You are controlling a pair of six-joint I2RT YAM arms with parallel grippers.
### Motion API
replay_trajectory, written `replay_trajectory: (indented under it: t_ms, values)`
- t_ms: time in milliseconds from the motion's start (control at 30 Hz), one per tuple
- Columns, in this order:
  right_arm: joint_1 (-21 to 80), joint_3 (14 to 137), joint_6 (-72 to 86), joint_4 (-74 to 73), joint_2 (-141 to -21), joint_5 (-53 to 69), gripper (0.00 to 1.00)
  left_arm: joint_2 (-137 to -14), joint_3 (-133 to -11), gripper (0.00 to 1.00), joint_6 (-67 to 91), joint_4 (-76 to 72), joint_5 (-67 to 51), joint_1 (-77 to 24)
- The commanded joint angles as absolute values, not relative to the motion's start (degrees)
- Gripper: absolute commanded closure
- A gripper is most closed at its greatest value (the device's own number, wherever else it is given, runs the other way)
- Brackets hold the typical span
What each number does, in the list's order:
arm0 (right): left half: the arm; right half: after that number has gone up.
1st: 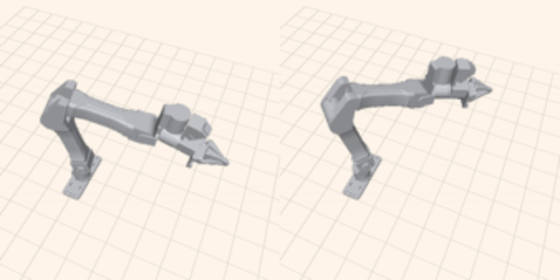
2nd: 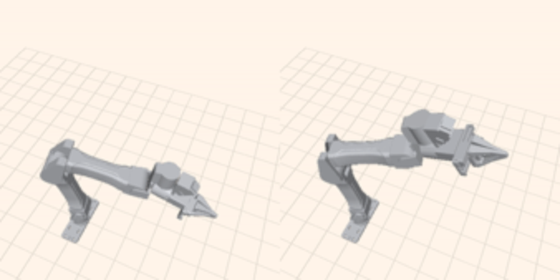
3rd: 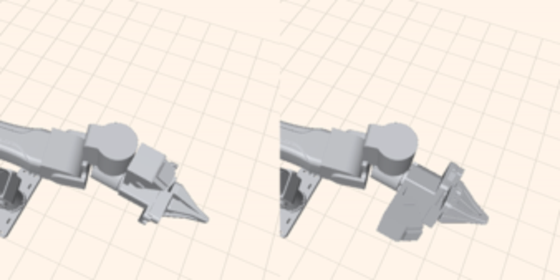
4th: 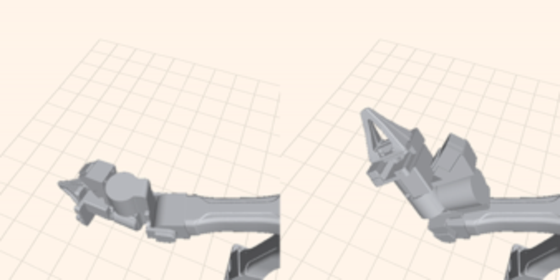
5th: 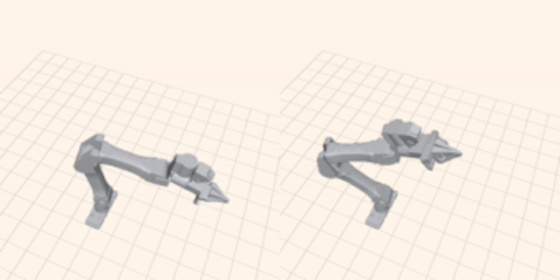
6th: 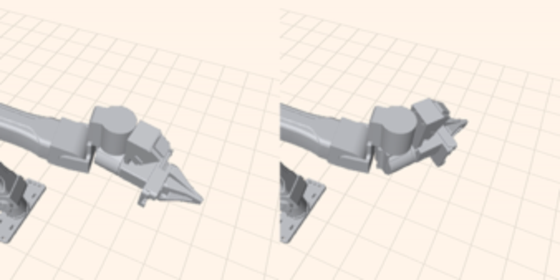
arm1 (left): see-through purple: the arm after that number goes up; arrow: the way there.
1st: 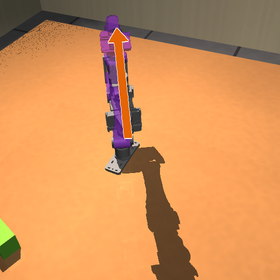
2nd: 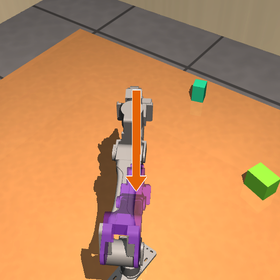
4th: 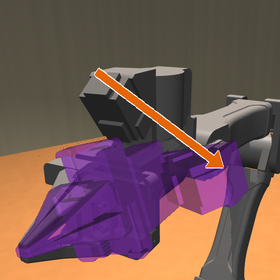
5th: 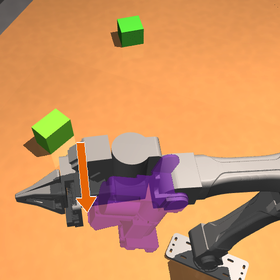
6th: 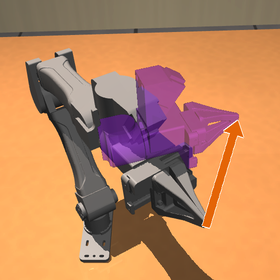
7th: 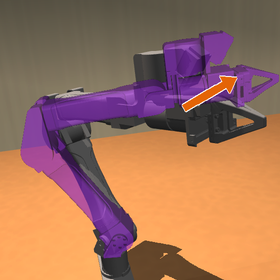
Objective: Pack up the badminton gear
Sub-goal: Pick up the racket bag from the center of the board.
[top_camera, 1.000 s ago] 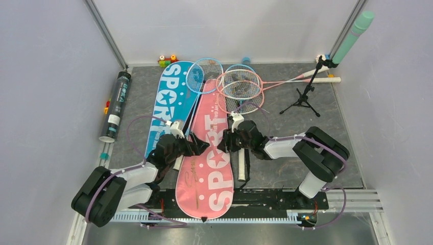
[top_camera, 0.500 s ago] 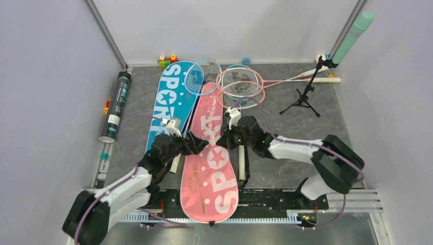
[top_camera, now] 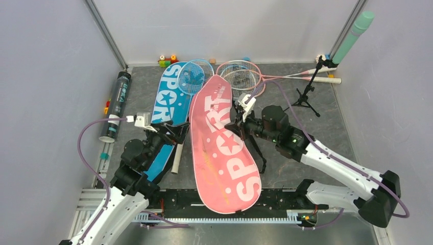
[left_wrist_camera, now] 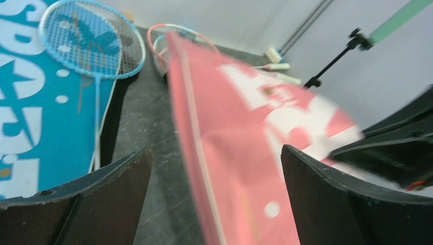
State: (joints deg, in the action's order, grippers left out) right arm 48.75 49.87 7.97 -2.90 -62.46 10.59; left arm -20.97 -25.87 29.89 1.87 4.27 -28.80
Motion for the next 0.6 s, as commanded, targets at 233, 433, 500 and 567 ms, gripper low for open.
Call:
replay_trajectory:
  t_ms: [233,433,500,567]
  values:
    - [48.9,60.4,-14.7,-6.0,-53.7,2.9,1.00,-21.5,-31.9,0.00,24.7,7.9,9.2,-29.0]
    - [48.9,58.9,-27.6,-0.7,-53.6,7.1,1.00,-21.8,-35.9,0.00,23.1,9.5,10.7,-29.1]
    - [48.9,57.0,-24.1,3.1,-54.7,6.2,1.00,-22.1,-36.6,0.00,23.1,10.5,10.9,-29.0]
    - [48.9,56.8,-9.3,5.3,-56.7,-2.8,1.00,-22.4,-35.6,0.00,24.6,10.6,10.8,-29.1]
